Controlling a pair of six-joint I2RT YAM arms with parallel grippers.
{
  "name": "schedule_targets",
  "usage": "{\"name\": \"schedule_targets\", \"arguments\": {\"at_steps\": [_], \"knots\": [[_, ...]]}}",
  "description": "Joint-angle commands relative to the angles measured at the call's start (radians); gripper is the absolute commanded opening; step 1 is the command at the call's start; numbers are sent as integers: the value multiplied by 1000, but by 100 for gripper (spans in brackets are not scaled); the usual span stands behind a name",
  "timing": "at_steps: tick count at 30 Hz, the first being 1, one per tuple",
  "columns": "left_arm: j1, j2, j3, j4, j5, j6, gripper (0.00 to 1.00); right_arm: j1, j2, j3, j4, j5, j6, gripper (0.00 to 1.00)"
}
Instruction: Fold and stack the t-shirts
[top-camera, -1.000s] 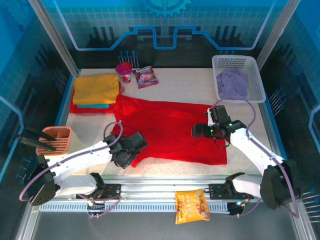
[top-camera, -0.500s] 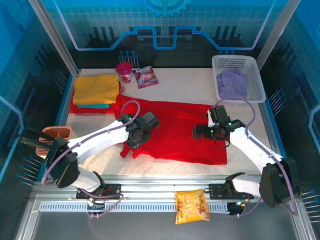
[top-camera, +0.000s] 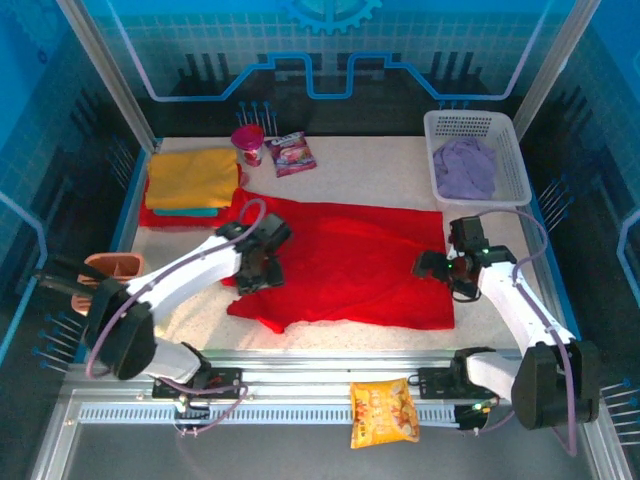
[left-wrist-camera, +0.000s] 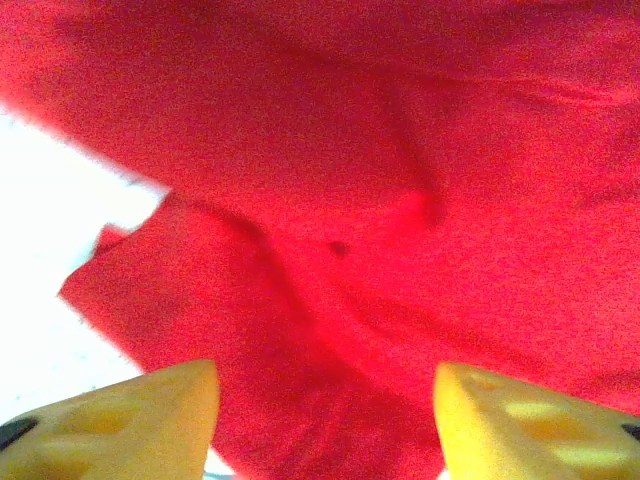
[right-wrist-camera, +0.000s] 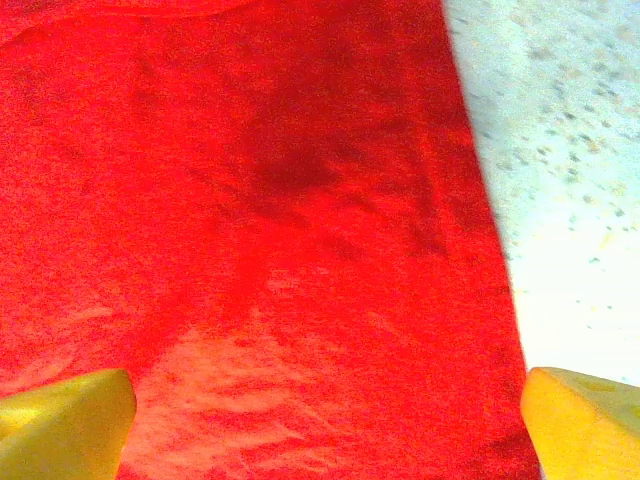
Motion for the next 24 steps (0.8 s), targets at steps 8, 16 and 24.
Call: {"name": "schedule_targets", "arguments": {"at_steps": [8, 16, 24], "knots": [[50, -465, -251, -62, 49, -391, 89, -97, -46, -84, -27, -62, 83, 100], [72, -540, -432, 105, 65, -630, 80, -105, -79, -129, -64, -32, 101, 100], [88, -373, -451, 241, 59, -658, 72, -111, -77, -196, -46, -91, 151, 100]]}}
